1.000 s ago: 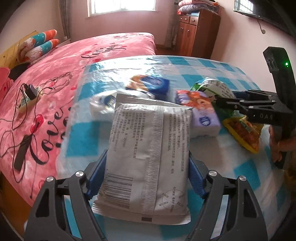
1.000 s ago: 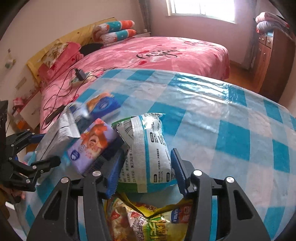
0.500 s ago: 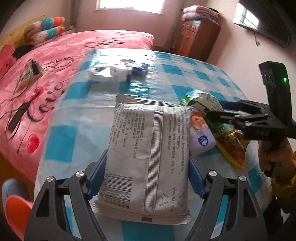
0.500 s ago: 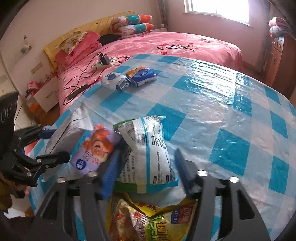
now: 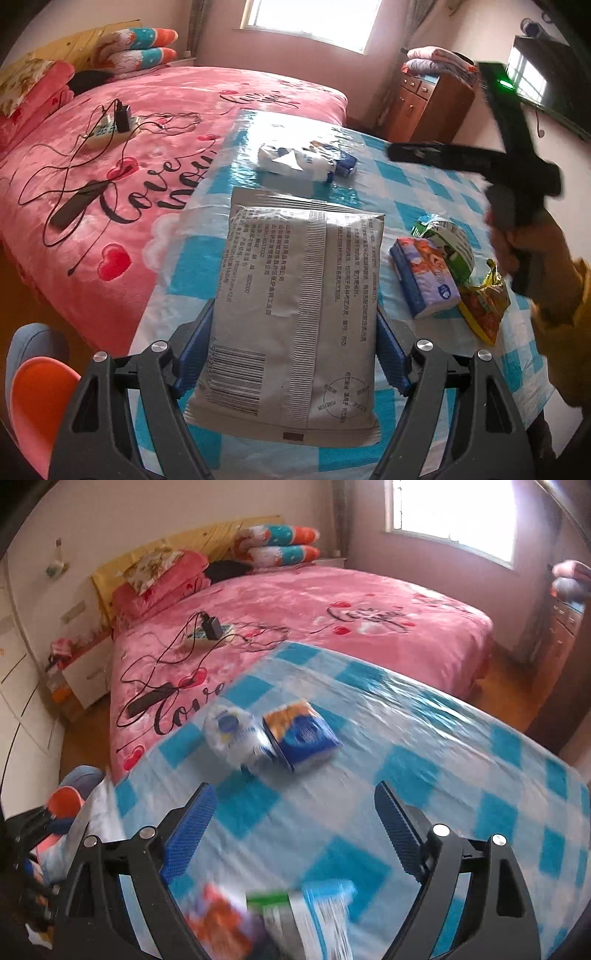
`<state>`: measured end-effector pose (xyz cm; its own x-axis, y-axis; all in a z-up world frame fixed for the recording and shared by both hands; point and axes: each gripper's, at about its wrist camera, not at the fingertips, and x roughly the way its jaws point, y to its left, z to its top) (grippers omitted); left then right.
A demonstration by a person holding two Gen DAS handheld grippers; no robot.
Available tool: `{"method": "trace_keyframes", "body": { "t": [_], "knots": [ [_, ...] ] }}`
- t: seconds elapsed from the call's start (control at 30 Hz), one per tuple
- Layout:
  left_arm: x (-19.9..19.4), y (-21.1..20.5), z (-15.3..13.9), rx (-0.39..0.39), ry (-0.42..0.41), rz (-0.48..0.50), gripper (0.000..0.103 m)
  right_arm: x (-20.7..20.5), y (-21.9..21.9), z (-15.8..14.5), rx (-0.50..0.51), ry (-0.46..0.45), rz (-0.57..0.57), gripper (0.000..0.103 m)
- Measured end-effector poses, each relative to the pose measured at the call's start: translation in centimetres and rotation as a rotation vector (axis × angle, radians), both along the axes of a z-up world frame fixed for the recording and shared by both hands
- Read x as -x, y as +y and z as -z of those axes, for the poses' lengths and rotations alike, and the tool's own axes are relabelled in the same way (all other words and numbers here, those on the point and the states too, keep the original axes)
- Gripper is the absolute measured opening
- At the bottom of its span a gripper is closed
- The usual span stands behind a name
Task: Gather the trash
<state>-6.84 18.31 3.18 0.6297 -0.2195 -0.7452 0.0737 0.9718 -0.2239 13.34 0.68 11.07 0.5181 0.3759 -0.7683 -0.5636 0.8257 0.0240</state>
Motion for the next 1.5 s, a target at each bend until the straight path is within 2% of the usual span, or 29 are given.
{"method": "trace_keyframes", "body": {
  "t": [0.07,0.17,0.23,0.3,0.37,0.47,0.6,0.7,0.73,0.77,0.87,1.0,1.07,1.3,1.5],
  "knots": [
    [0.2,0.5,0.0,0.01,0.001,-0.005,0.078,-2.0,1.2,0.7,0.062,-0.014,0.004,0.087],
    [0.4,1.1,0.0,0.015,-0.002,-0.016,0.078,-4.9,2.1,1.6,0.097,0.022,0.01,0.087],
    [0.2,1.6,-0.1,0.016,-0.004,-0.029,0.078,-6.7,2.4,2.1,0.092,0.066,0.026,0.087],
    [-0.2,2.1,-0.2,0.016,-0.008,-0.04,0.078,-8.4,2.8,2.7,0.046,0.144,0.029,0.087],
    [-0.7,2.5,-0.2,0.01,-0.008,-0.051,0.078,-9.2,3.4,3.3,0.036,0.179,0.021,0.087],
    [-0.9,2.7,0.0,0.014,-0.007,-0.056,0.078,-9.8,4.8,4.5,0.088,0.196,0.02,0.087],
    [-1.1,2.8,0.5,0.003,0.002,-0.058,0.078,-9.9,6.5,5.5,0.073,0.243,-0.036,0.087],
    [-1.2,3.2,0.7,0.01,0.009,-0.065,0.078,-8.0,8.5,6.2,0.198,0.166,-0.13,0.084],
    [-1.2,3.4,0.7,0.013,0.011,-0.068,0.078,-7.1,8.9,6.2,0.215,0.147,-0.168,0.077],
    [-1.2,3.6,0.7,0.017,0.012,-0.071,0.078,-6.8,9.0,6.1,0.213,0.151,-0.182,0.07],
    [-1.0,3.7,1.0,0.022,0.02,-0.074,0.078,-5.5,9.1,5.9,0.225,0.162,-0.219,0.058],
    [-0.8,3.5,1.1,0.02,0.019,-0.065,0.078,-3.4,9.1,5.8,0.241,0.173,-0.254,0.052],
    [-0.7,3.6,1.1,0.027,0.016,-0.067,0.078,-2.0,9.1,5.8,0.244,0.173,-0.277,0.046],
    [-0.2,3.0,1.4,0.011,0.024,-0.032,0.078,2.9,8.6,5.6,0.252,0.178,-0.346,0.037],
    [0.9,2.1,1.4,0.016,0.025,-0.008,0.078,5.7,6.9,5.5,0.222,0.18,-0.319,0.034]
  ]
}}
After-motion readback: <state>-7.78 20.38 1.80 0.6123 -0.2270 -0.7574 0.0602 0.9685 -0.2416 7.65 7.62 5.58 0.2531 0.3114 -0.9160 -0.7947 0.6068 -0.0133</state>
